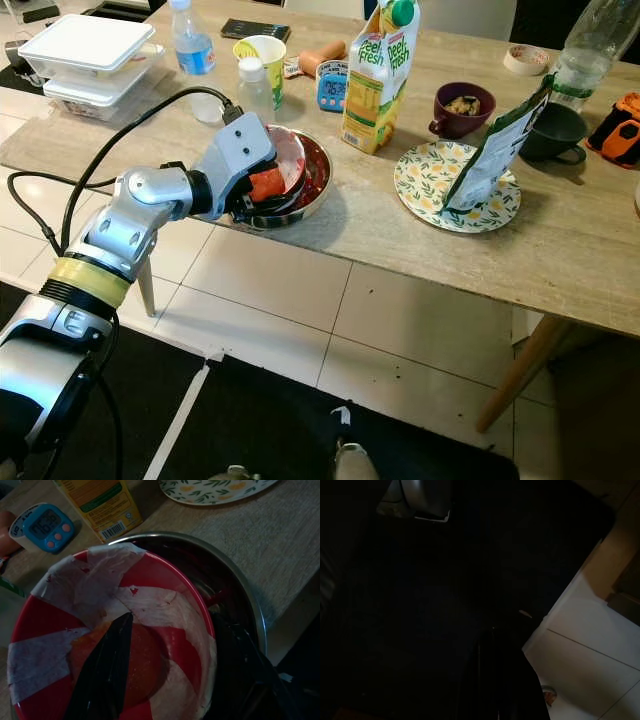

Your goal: Restocking fridge

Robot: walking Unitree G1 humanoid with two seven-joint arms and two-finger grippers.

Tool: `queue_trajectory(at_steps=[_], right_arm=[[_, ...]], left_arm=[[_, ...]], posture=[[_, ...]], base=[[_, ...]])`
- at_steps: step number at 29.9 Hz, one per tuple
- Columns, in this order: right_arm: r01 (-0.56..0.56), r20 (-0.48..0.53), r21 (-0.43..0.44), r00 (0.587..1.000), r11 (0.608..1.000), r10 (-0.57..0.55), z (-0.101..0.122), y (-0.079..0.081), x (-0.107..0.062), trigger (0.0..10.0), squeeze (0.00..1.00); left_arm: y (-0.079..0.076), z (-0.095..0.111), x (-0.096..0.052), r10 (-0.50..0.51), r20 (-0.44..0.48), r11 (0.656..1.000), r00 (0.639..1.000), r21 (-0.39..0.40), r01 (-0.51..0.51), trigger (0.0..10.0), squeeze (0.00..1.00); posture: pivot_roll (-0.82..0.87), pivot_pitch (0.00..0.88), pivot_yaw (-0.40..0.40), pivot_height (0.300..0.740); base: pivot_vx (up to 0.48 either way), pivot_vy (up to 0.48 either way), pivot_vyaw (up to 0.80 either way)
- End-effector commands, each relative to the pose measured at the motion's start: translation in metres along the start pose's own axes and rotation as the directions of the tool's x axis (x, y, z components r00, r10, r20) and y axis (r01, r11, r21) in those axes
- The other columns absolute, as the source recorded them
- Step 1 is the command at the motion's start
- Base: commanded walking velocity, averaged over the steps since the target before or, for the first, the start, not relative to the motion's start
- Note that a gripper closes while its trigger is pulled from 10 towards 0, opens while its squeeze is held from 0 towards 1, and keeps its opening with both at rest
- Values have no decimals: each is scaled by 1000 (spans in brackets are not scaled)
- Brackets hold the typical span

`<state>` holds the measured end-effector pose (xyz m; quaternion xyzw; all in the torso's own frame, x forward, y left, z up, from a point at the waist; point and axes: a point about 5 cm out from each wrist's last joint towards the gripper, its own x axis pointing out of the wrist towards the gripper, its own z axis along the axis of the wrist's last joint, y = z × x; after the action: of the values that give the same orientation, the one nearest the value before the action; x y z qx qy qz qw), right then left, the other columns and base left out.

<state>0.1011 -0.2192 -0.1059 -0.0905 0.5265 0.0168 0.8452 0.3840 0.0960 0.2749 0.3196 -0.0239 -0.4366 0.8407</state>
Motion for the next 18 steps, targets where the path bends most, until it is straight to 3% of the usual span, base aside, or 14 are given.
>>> queue_trajectory(at_steps=[1,18], right_arm=[[-94,-91,-18,992,995,92,-28,29,-5,10000,0],[-92,-96,-5,991,996,91,-38,32,-9,10000,0]], left_arm=[[-3,-1,2,-20,-13,1000,1000,22,21,10000,0],[-10,-9,9,-86,-106,987,991,125,99,10000,0]], posture=[[-102,326,69,740],[-105,366,95,740]], base=[[0,0,0],[0,0,0]])
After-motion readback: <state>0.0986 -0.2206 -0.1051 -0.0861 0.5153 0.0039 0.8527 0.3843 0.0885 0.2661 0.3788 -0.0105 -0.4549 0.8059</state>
